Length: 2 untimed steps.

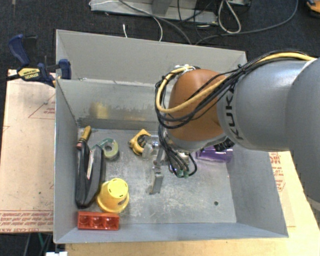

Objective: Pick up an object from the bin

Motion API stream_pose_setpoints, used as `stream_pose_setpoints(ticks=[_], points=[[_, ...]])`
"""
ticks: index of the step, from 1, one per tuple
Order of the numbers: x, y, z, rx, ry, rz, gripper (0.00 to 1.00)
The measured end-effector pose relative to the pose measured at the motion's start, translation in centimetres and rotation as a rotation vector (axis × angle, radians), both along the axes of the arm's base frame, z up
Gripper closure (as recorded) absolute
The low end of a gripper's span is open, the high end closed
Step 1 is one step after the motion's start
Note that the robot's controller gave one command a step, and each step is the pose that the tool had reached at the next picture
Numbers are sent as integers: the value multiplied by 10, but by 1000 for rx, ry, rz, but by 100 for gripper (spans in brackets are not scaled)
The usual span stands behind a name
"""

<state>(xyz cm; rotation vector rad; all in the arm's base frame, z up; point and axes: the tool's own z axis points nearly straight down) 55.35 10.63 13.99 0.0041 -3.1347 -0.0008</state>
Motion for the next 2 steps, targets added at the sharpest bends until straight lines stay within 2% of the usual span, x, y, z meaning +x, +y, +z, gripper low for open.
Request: stream_pose_setpoints(ticks=[1,2], points=[[2,-1,4,1,-7,-3,0],[-39,76,-64,-5,-2,51,0]])
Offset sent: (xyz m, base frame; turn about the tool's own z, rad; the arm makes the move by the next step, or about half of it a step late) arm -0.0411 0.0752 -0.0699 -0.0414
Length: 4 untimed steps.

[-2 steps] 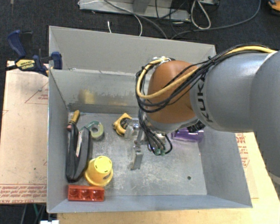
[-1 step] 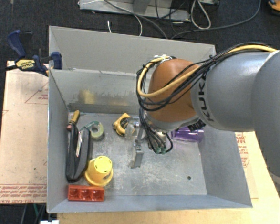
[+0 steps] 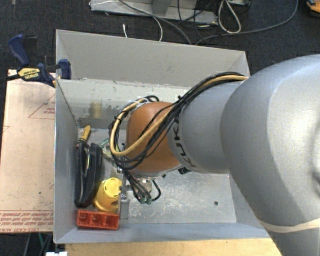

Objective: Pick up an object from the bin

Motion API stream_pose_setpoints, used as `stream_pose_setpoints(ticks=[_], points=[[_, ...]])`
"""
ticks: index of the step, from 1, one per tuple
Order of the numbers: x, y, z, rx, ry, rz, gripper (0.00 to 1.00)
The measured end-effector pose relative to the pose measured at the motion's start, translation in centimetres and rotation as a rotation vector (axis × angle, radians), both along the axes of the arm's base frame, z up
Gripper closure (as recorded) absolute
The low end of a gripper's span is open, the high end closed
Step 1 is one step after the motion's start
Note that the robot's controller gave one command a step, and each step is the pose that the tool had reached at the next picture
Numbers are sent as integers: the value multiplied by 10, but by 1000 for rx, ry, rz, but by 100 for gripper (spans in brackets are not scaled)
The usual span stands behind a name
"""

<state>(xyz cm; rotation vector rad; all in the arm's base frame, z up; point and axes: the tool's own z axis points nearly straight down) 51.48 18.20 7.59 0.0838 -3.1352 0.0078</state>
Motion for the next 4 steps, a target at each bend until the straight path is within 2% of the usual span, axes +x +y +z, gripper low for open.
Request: stream_pose_setpoints(ticks=[1,2,3,4], points=[[0,-1,-5,3,-4,-6,0],[-25,-8,14,10,-3,331,0],[-24,0,-1,10,-21,192,0],[-21,11,3,-14,-31,653,100]])
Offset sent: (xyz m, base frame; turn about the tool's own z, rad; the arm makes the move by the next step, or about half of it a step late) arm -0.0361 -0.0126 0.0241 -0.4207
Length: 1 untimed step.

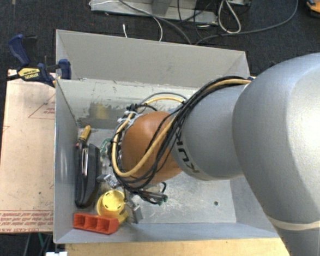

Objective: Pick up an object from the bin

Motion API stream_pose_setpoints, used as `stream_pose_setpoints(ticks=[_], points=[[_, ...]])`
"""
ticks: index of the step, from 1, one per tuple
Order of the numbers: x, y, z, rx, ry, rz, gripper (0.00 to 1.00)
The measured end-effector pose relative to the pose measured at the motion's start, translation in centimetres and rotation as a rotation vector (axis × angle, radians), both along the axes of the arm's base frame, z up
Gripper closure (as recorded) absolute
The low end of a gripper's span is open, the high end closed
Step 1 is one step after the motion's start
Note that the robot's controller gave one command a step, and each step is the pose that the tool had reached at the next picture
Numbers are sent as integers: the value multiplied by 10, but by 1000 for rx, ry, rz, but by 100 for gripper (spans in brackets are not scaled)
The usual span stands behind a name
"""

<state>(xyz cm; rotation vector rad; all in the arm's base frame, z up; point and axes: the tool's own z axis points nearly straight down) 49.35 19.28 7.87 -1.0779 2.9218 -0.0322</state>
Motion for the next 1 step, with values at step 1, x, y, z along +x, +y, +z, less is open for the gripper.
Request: stream_pose_setpoints(ticks=[1], points=[[0,0,0,0,0,0,100]])
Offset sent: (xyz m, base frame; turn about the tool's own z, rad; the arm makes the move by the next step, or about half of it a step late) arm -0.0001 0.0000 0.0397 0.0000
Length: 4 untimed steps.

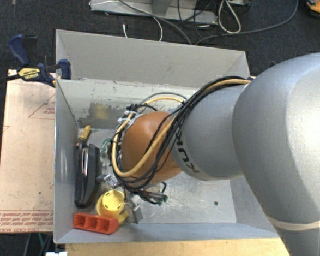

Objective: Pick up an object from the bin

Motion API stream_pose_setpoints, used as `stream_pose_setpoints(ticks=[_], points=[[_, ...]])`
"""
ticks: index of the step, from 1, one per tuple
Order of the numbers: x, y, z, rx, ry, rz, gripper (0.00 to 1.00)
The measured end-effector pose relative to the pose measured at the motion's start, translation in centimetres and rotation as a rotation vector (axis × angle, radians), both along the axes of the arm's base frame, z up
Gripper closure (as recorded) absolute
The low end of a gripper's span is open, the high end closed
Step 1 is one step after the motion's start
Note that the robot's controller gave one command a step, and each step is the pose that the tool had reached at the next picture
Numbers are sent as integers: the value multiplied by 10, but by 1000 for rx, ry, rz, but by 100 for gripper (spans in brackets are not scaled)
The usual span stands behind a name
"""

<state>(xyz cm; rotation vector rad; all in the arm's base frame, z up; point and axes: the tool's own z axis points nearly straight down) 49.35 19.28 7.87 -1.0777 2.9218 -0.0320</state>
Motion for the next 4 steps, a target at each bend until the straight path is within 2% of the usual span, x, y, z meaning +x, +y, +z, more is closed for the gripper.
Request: stream_pose_setpoints(ticks=[1,2,3,4], points=[[-3,1,19,1,9,1,100],[-3,1,31,1,5,-1,100],[-5,0,59,-1,13,-3,100],[-3,1,82,2,6,-5,100]])
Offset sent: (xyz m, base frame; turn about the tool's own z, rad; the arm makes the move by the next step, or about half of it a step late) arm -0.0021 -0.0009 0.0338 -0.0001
